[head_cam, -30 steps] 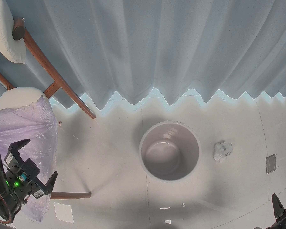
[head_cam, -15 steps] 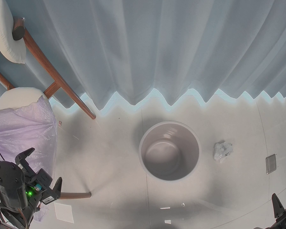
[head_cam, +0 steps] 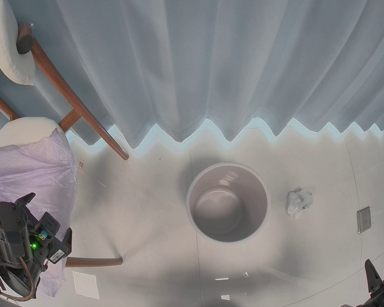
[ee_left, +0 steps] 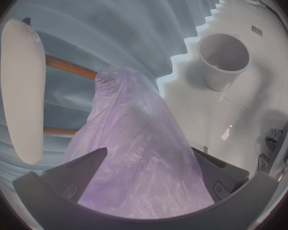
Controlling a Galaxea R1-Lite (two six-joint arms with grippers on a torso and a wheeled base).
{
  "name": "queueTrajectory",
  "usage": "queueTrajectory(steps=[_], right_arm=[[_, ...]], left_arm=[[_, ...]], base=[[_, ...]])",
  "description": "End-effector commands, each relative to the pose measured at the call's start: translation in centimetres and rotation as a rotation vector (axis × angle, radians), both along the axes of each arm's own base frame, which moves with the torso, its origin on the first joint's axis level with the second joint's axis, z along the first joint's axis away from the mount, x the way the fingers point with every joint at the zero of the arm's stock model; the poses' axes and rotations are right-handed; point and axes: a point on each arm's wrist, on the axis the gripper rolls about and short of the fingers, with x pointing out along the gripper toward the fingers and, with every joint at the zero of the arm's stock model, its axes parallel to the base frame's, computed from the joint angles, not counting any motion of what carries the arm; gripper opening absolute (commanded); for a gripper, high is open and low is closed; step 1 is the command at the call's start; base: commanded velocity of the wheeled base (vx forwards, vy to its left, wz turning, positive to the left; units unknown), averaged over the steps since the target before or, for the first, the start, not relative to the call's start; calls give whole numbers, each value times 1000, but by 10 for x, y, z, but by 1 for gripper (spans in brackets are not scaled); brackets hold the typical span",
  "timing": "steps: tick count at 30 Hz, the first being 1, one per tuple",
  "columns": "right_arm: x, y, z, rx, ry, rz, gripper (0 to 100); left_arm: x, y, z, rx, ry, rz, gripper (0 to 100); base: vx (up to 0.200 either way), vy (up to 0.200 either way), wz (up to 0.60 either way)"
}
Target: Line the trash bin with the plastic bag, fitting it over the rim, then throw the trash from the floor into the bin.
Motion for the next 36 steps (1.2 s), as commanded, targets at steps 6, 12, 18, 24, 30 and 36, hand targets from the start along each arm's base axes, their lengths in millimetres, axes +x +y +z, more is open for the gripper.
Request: queueTrajectory(steps=[6, 12, 18, 24, 30, 36], right_arm=[[0, 0, -5, 0, 0, 1, 100], [0, 0, -5, 0, 0, 1, 100], [0, 0, -5, 0, 0, 1, 100], [0, 0, -5, 1, 0, 1, 100], [0, 0, -5, 1, 0, 1, 100], [0, 0, -5, 1, 0, 1, 100]], left_arm=[[6, 6, -1, -16, 18, 17, 0], [7, 5, 0, -32, 7, 14, 0], [7, 3, 1, -94, 0, -13, 0], [8, -2, 8, -178, -30, -47, 0], [11, -10, 23, -300, -81, -76, 0], [11, -23, 36, -506, -107, -119, 0]], base=[[0, 0, 0], [0, 0, 0], [0, 0, 0], [0, 0, 0], [0, 0, 0], [0, 0, 0]])
